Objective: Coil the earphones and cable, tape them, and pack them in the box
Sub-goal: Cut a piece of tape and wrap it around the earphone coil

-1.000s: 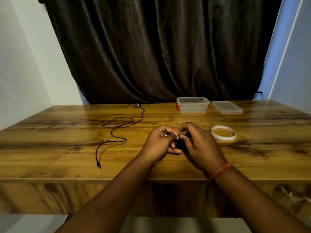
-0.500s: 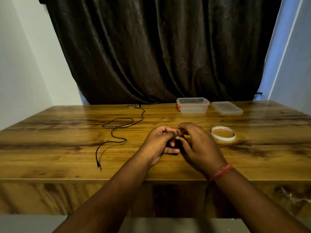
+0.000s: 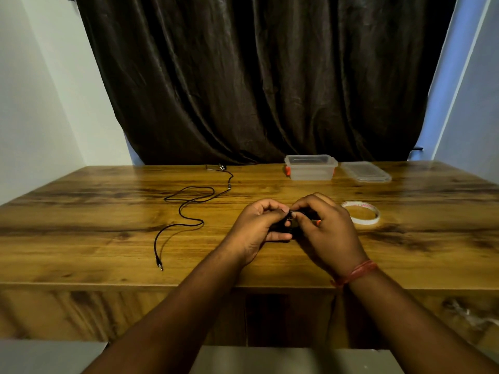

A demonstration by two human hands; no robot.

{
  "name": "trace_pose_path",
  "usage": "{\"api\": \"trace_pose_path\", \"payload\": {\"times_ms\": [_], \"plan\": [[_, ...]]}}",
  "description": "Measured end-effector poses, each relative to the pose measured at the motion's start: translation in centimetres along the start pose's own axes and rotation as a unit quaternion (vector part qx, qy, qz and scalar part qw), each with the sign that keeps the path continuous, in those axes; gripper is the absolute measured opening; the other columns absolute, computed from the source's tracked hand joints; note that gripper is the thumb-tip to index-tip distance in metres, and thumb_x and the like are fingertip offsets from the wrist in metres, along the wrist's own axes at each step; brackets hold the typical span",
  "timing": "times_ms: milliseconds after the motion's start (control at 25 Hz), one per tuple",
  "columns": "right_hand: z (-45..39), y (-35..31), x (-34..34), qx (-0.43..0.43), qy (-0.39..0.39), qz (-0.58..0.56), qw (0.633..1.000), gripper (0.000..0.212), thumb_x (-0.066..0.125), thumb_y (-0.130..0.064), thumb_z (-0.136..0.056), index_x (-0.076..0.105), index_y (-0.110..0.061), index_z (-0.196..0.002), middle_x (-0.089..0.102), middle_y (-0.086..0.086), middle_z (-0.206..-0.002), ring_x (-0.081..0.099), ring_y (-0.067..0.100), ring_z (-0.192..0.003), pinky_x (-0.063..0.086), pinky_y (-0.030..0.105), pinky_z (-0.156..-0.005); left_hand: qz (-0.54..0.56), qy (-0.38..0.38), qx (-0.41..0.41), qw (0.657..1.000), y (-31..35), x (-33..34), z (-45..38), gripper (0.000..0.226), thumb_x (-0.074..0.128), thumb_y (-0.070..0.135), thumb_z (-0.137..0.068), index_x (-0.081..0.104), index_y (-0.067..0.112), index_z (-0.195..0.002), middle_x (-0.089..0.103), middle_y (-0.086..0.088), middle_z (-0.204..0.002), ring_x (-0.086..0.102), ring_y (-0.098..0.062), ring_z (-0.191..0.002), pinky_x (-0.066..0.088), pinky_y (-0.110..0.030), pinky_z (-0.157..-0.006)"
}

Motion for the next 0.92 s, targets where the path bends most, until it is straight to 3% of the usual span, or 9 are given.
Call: {"api": "trace_pose_path", "payload": {"times_ms": [200,320,440,560,640,800,920], "plan": [[0.0,0.3,-0.2,0.029,0.01,-0.003,1.0,0.011,0.068,-0.01,-0.088,0.069,-0.021,-0.089,0.062,-0.013,-0.087,0.059,0.002,-0.085,0.047,0.017,-0.071,-0.093,-0.011,0.054,0.994,-0.5,0.4,0.2,0.008,0.06,0.01,-0.095,0.065,0.014,-0.089,0.063,-0.009,-0.088,0.064,-0.017,-0.08,0.056,-0.028,-0.06],[-0.1,0.5,-0.1,0.096,0.005,-0.068,0.993,0.02,0.068,-0.01,-0.088,0.068,-0.025,-0.102,0.067,-0.013,-0.094,0.062,0.0,-0.089,0.05,0.015,-0.076,-0.125,0.013,0.069,0.99,-0.6,0.2,-0.1,0.009,0.063,0.012,-0.093,0.067,0.018,-0.088,0.067,-0.008,-0.089,0.065,-0.018,-0.083,0.053,-0.028,-0.062],[-0.2,1.0,0.3,0.178,-0.027,-0.2,0.963,0.026,0.068,-0.008,-0.089,0.062,-0.029,-0.103,0.068,0.0,-0.093,0.067,0.018,-0.089,0.059,0.036,-0.078,-0.075,0.048,0.062,0.994,-0.4,-0.3,-0.1,0.007,0.062,0.009,-0.093,0.067,0.013,-0.09,0.069,-0.01,-0.091,0.066,-0.016,-0.08,0.053,-0.026,-0.061],[-0.3,1.5,0.3,0.204,-0.021,-0.267,0.942,0.023,0.066,-0.005,-0.09,0.061,-0.027,-0.093,0.064,0.017,-0.091,0.066,0.031,-0.083,0.057,0.052,-0.076,-0.048,0.048,0.046,0.997,-0.4,-0.4,-0.1,0.004,0.062,0.008,-0.093,0.066,0.01,-0.093,0.07,-0.009,-0.091,0.068,-0.017,-0.084,0.055,-0.027,-0.066],[-0.4,1.4,0.1,0.212,-0.008,-0.28,0.936,0.019,0.063,-0.001,-0.092,0.062,-0.02,-0.094,0.062,0.018,-0.088,0.066,0.023,-0.08,0.059,0.043,-0.071,-0.067,0.041,0.048,0.996,-0.6,-0.1,-0.2,0.007,0.063,0.009,-0.093,0.065,0.014,-0.098,0.069,-0.009,-0.096,0.068,-0.02,-0.092,0.055,-0.029,-0.072],[-0.3,1.2,0.1,0.198,-0.026,-0.254,0.946,0.015,0.062,-0.002,-0.093,0.065,-0.017,-0.095,0.067,0.009,-0.086,0.067,0.011,-0.075,0.054,0.025,-0.064,-0.082,0.035,0.062,0.994,-0.7,0.3,-0.2,0.033,0.063,0.008,-0.091,0.058,0.022,-0.121,0.067,-0.002,-0.098,0.066,-0.024,-0.104,0.055,-0.039,-0.092],[-0.2,1.3,0.2,0.188,-0.045,-0.23,0.954,0.018,0.062,-0.005,-0.093,0.068,-0.022,-0.095,0.071,0.003,-0.09,0.07,0.015,-0.083,0.057,0.028,-0.068,-0.118,0.024,0.074,0.99,-1.0,0.2,-0.3,0.017,0.068,0.017,-0.087,0.069,0.023,-0.103,0.07,-0.009,-0.099,0.067,-0.03,-0.102,0.054,-0.049,-0.095]]}}
Point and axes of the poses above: each hand's wrist, its own z-axis away from the middle knuckle, its own x-axis out of the palm, y = z × x, the point moved 1 cm from there along -z, towards the middle knuckle
